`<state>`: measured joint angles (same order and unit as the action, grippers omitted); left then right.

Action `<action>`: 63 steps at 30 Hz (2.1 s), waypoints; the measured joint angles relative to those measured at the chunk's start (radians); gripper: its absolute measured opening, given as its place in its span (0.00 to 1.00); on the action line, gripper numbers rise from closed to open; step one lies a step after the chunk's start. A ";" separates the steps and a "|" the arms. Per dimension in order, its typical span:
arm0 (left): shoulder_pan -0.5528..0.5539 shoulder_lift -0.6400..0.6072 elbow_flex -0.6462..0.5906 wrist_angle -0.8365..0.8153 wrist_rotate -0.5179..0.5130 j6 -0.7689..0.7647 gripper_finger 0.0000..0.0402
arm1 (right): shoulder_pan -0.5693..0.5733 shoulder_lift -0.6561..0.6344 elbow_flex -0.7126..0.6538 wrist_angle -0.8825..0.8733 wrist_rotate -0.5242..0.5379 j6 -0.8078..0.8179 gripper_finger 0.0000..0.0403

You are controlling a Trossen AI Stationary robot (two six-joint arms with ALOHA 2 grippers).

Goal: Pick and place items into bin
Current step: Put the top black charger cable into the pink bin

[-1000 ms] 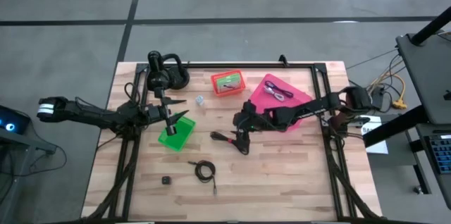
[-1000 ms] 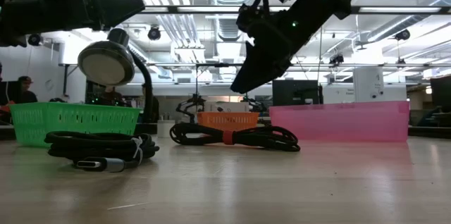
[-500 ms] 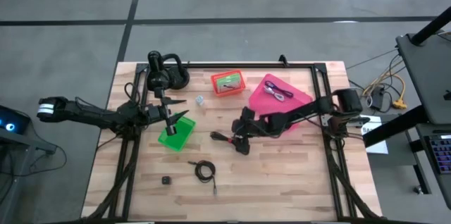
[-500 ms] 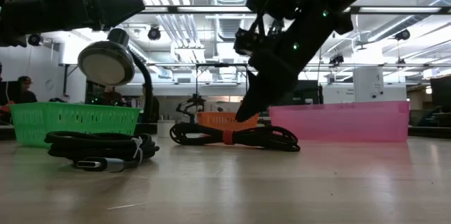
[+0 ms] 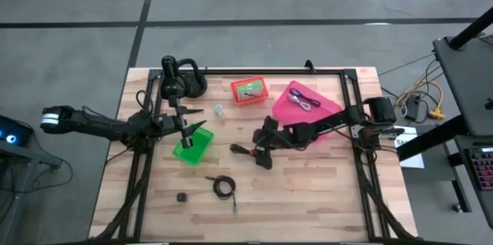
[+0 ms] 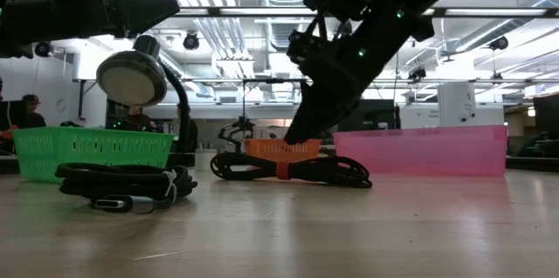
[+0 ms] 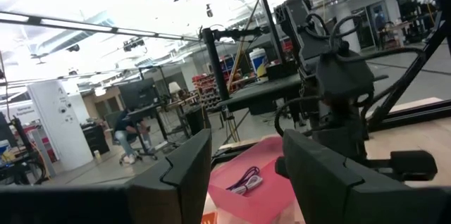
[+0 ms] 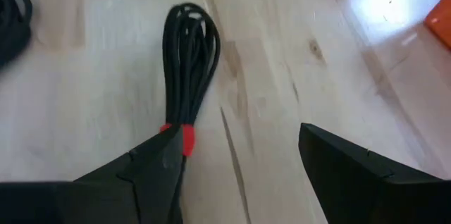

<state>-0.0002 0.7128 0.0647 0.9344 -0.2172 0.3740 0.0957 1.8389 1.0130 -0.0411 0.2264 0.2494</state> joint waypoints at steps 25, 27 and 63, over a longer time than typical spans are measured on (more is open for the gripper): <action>0.000 0.000 0.000 -0.002 0.000 0.000 0.40 | 0.052 0.070 0.089 -0.086 -0.010 0.038 0.62; 0.000 0.003 0.000 0.002 0.000 0.000 0.40 | 0.052 0.076 0.085 -0.087 -0.014 0.039 0.62; 0.000 0.000 0.000 0.000 0.000 0.000 0.40 | 0.049 0.162 0.113 -0.116 -0.064 0.028 0.27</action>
<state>-0.0002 0.7128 0.0647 0.9340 -0.2169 0.3740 0.1444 2.0011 1.1263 -0.1568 0.1627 0.2777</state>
